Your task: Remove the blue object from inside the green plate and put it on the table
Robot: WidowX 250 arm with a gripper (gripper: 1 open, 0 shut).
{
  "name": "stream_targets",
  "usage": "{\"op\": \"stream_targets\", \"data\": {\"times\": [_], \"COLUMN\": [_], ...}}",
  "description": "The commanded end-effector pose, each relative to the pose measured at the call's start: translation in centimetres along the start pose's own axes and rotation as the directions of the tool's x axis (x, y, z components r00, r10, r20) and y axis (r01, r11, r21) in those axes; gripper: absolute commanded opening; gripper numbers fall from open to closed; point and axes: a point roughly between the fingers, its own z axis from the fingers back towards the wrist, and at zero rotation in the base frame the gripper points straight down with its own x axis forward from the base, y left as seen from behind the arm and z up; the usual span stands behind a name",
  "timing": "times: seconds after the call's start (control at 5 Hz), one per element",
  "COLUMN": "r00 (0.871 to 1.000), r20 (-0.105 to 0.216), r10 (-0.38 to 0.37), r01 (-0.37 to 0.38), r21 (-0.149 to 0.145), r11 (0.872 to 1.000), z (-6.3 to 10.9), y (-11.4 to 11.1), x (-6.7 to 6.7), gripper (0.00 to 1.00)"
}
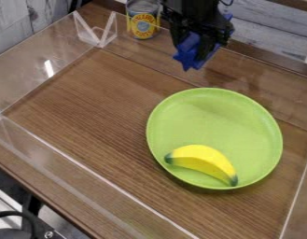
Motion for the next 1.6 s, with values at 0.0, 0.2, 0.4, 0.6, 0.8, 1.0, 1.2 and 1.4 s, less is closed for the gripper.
{"op": "stream_targets", "data": {"times": [0.0, 0.2, 0.4, 0.6, 0.8, 1.0, 1.2, 1.4], "r00": [0.997, 0.997, 0.997, 0.997, 0.996, 0.996, 0.995, 0.994], "r20": [0.077, 0.079, 0.076, 0.079, 0.082, 0.085, 0.088, 0.09], "r10": [-0.013, -0.012, -0.013, -0.019, -0.025, -0.033, -0.044, -0.056], "r01": [0.012, 0.012, 0.012, 0.018, 0.024, 0.032, 0.042, 0.054], "r21": [0.012, 0.01, 0.008, 0.012, 0.017, 0.019, 0.02, 0.02], "r11": [1.0, 1.0, 1.0, 1.0, 1.0, 0.999, 0.999, 0.998], "z": [0.8, -0.2, -1.3, -1.7, -2.0, -2.5, -3.0, -3.3], "y": [1.1, 1.3, 1.5, 1.9, 2.4, 2.8, 3.1, 3.2], "x": [1.7, 1.3, 0.5, 0.3, 0.2, 0.0, 0.0, -0.2], "gripper": [0.0, 0.0, 0.0, 0.0, 0.0, 0.0, 0.0, 0.0]}}
